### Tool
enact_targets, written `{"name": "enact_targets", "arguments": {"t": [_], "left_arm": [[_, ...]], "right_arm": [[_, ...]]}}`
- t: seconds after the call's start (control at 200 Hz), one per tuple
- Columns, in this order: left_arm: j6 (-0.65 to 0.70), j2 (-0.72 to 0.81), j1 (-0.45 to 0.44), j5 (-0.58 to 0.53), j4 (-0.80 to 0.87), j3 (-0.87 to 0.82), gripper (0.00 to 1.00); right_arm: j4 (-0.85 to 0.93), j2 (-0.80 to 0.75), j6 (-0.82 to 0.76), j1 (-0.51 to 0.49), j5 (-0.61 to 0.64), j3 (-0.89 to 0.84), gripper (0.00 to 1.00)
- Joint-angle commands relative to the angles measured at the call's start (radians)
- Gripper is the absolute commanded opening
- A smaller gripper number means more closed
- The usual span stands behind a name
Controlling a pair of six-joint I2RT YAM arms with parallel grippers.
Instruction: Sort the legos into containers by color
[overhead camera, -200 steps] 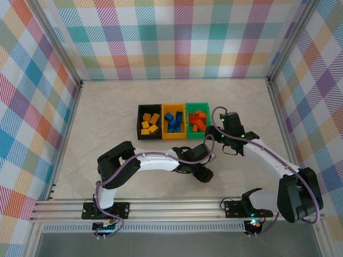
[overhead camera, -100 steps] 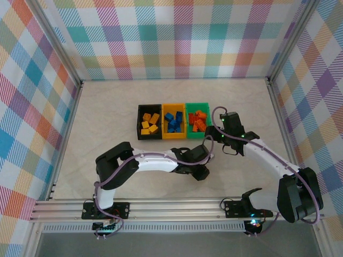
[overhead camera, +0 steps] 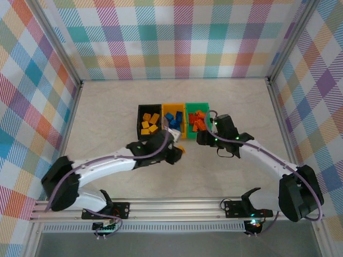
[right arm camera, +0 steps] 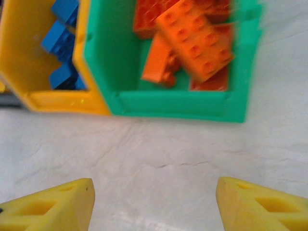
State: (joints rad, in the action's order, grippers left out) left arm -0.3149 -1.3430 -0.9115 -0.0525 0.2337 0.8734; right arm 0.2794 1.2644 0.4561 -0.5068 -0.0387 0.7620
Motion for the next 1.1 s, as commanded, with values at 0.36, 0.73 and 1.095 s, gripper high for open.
{"name": "enact_targets", "arguments": {"t": [0.36,0.73,1.095], "left_arm": [[-0.156,-0.095,0.368,-0.084,0.109,0.115,0.34],[-0.159,-0.353,0.451,-0.119,0.134,0.352,0.46],[-0.158,-0.152,0.436,-0.068,0.130,0.309,1.00]], "right_arm": [[0.043,0.042,-0.162,-0.186,-0.281,-0.035,0.69],[0.032,-0.044,-0.139,-0.193,-0.263,-0.088,0.70],[0.002,-0.111,-0.111,-0.193,-0.206,-0.099,0.75]]}}
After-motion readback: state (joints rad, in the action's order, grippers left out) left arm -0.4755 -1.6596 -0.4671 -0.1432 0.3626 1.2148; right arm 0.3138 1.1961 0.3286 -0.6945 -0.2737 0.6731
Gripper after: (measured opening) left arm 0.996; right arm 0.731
